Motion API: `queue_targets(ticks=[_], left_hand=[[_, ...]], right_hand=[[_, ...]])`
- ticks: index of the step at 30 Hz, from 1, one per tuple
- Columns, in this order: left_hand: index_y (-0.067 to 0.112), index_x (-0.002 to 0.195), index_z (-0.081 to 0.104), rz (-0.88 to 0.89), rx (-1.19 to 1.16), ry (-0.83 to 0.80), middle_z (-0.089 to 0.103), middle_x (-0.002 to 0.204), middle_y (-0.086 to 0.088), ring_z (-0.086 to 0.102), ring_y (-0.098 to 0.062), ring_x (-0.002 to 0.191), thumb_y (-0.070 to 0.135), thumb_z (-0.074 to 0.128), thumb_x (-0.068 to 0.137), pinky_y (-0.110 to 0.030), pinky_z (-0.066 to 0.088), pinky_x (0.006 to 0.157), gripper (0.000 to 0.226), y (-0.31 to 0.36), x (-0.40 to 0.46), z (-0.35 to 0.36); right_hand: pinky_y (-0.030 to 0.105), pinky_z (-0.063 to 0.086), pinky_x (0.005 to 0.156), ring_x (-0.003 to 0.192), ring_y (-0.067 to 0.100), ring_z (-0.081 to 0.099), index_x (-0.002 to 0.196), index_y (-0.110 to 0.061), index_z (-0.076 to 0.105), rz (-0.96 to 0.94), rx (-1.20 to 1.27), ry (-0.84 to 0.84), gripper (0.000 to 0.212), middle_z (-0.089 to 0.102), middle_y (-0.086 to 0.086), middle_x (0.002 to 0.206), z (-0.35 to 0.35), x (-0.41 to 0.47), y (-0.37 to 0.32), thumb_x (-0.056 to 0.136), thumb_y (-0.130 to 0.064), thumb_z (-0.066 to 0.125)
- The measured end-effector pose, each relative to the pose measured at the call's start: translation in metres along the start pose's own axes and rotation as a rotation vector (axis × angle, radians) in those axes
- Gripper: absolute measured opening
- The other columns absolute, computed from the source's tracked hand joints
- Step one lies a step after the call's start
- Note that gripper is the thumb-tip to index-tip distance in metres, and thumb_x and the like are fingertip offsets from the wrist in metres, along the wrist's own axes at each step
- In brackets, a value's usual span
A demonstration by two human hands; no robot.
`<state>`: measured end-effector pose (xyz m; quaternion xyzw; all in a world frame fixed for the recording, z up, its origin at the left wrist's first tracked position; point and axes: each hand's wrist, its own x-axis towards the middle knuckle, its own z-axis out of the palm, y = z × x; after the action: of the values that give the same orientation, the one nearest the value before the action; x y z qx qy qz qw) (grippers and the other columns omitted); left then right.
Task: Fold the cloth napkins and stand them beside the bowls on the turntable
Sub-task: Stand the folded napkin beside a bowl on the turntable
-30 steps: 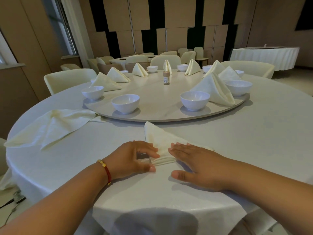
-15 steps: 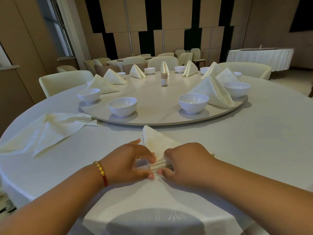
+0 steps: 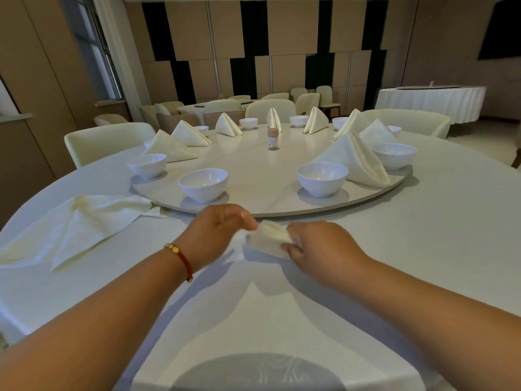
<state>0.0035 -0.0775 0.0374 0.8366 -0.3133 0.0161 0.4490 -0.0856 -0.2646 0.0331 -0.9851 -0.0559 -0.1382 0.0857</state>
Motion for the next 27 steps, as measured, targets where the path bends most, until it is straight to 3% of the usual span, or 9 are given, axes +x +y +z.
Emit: queue_targets(ticks=[2, 4, 6, 8, 12, 15, 17, 21, 27], left_hand=[[0.015, 0.093, 0.075, -0.093, -0.121, 0.119, 0.07, 0.104, 0.007, 0.06, -0.003, 0.103, 0.019, 0.041, 0.1, -0.015, 0.038, 0.09, 0.034, -0.012, 0.013, -0.005], [0.023, 0.104, 0.072, -0.196, -0.082, 0.117, 0.062, 0.12, 0.008, 0.052, -0.008, 0.115, 0.032, 0.037, 0.102, -0.023, 0.031, 0.102, 0.036, -0.026, 0.023, -0.01], [0.028, 0.104, 0.064, -0.25, 0.069, 0.031, 0.058, 0.119, 0.005, 0.049, -0.014, 0.112, 0.04, 0.035, 0.101, -0.031, 0.03, 0.106, 0.032, -0.041, 0.03, -0.01], [0.02, 0.108, 0.057, -0.238, 0.374, -0.101, 0.056, 0.115, 0.0, 0.047, -0.019, 0.108, 0.035, 0.026, 0.104, -0.034, 0.025, 0.106, 0.035, -0.048, 0.033, -0.005], [0.024, 0.116, 0.054, -0.143, 0.602, -0.104, 0.056, 0.13, 0.001, 0.046, -0.02, 0.124, 0.028, 0.019, 0.104, -0.043, 0.008, 0.117, 0.037, -0.058, 0.037, 0.001], [0.031, 0.094, 0.049, -0.086, 0.593, -0.088, 0.06, 0.119, 0.003, 0.048, -0.019, 0.118, 0.032, 0.019, 0.103, -0.046, 0.013, 0.115, 0.031, -0.059, 0.039, 0.002], [0.027, 0.091, 0.053, -0.049, 0.621, -0.066, 0.062, 0.114, 0.003, 0.049, -0.017, 0.113, 0.039, 0.015, 0.098, -0.046, 0.015, 0.115, 0.04, -0.057, 0.039, 0.006], [0.022, 0.117, 0.06, -0.021, 0.738, -0.058, 0.057, 0.132, 0.004, 0.045, -0.013, 0.126, 0.047, 0.003, 0.086, -0.039, 0.003, 0.118, 0.07, -0.051, 0.042, 0.017], [0.023, 0.097, 0.059, 0.096, 0.856, -0.005, 0.065, 0.093, 0.005, 0.057, -0.015, 0.096, 0.045, -0.006, 0.086, -0.036, 0.02, 0.115, 0.07, -0.043, 0.049, 0.033]], right_hand=[[0.03, 0.029, 0.054, 0.063, 0.019, 0.044, 0.073, -0.02, 0.037, 0.06, 0.059, 0.071, 0.029, 0.043, -0.005, 0.065, -0.014, 0.002, 0.009, 0.098, -0.034, 0.045], [0.027, 0.023, 0.049, 0.053, 0.013, 0.037, 0.063, -0.022, 0.032, 0.137, 0.187, 0.159, 0.04, 0.037, -0.004, 0.057, -0.028, 0.005, 0.018, 0.098, -0.034, 0.049], [0.027, 0.021, 0.049, 0.05, 0.014, 0.035, 0.059, -0.021, 0.032, 0.192, 0.294, 0.253, 0.044, 0.035, -0.001, 0.054, -0.036, 0.013, 0.028, 0.096, -0.032, 0.053], [0.029, 0.027, 0.051, 0.053, 0.018, 0.041, 0.062, -0.012, 0.043, 0.228, 0.323, 0.321, 0.041, 0.042, 0.006, 0.057, -0.037, 0.027, 0.038, 0.096, -0.032, 0.053], [0.028, 0.032, 0.053, 0.058, 0.018, 0.046, 0.066, -0.011, 0.048, 0.305, 0.369, 0.355, 0.037, 0.049, 0.003, 0.062, -0.031, 0.065, 0.05, 0.095, -0.034, 0.053], [0.028, 0.029, 0.053, 0.057, 0.015, 0.042, 0.065, -0.015, 0.043, 0.348, 0.375, 0.359, 0.037, 0.044, -0.001, 0.061, -0.025, 0.096, 0.048, 0.097, -0.032, 0.05], [0.027, 0.029, 0.056, 0.061, 0.015, 0.044, 0.07, -0.015, 0.046, 0.374, 0.385, 0.351, 0.033, 0.044, -0.003, 0.063, -0.02, 0.116, 0.046, 0.098, -0.031, 0.049], [0.027, 0.036, 0.066, 0.078, 0.021, 0.051, 0.09, -0.009, 0.058, 0.422, 0.385, 0.335, 0.023, 0.053, 0.0, 0.08, -0.003, 0.154, 0.044, 0.099, -0.028, 0.048], [0.027, 0.036, 0.069, 0.09, 0.025, 0.058, 0.103, -0.005, 0.059, 0.535, 0.322, 0.305, 0.018, 0.063, 0.011, 0.103, 0.012, 0.186, 0.046, 0.099, -0.018, 0.047]])
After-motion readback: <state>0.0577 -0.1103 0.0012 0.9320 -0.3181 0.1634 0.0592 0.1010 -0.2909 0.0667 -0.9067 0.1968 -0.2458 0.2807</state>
